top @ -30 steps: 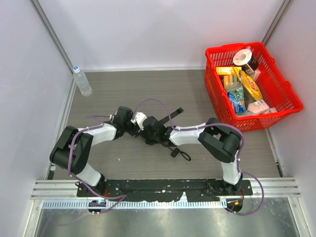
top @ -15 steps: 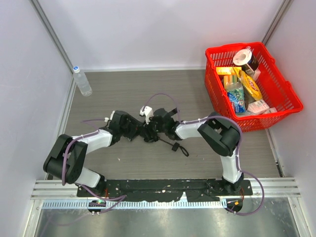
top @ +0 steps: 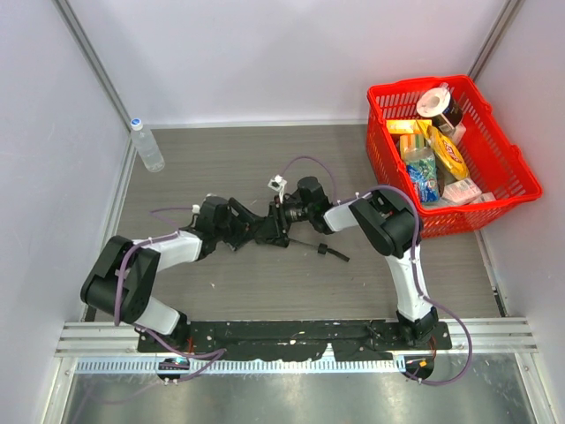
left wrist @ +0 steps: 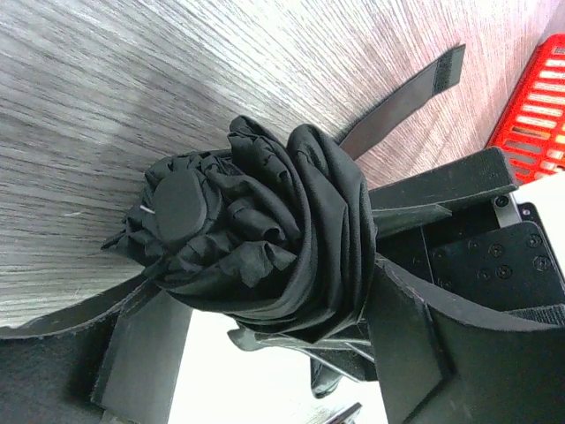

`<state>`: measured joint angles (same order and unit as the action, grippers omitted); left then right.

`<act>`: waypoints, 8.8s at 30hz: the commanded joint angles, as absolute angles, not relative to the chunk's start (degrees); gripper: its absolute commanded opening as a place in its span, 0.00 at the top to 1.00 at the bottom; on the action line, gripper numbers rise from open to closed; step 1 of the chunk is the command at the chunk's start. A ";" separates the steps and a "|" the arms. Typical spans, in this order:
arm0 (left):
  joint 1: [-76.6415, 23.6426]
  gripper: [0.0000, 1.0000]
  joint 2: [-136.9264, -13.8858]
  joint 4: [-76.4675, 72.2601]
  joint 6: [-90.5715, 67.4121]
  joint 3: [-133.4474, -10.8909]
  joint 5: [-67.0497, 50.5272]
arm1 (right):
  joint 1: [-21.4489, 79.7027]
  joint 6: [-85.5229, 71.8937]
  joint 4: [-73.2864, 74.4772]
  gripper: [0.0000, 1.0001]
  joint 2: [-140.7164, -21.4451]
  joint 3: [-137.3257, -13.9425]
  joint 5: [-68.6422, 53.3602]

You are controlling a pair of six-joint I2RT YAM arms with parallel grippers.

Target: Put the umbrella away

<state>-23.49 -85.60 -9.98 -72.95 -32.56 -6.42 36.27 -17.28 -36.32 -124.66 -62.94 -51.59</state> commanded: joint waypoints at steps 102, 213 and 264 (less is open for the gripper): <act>-23.55 0.18 -86.48 5.01 -63.98 -28.22 1.93 | 37.18 -10.63 -16.52 0.99 -125.68 -58.71 -53.96; -23.91 1.00 -82.00 -1.67 -77.43 -28.91 -6.15 | 42.10 -7.48 10.27 0.20 -102.04 -73.03 -26.46; -29.80 1.00 -85.61 6.34 -93.00 -29.27 -6.15 | 62.67 5.98 -7.72 0.99 -115.40 -62.23 20.59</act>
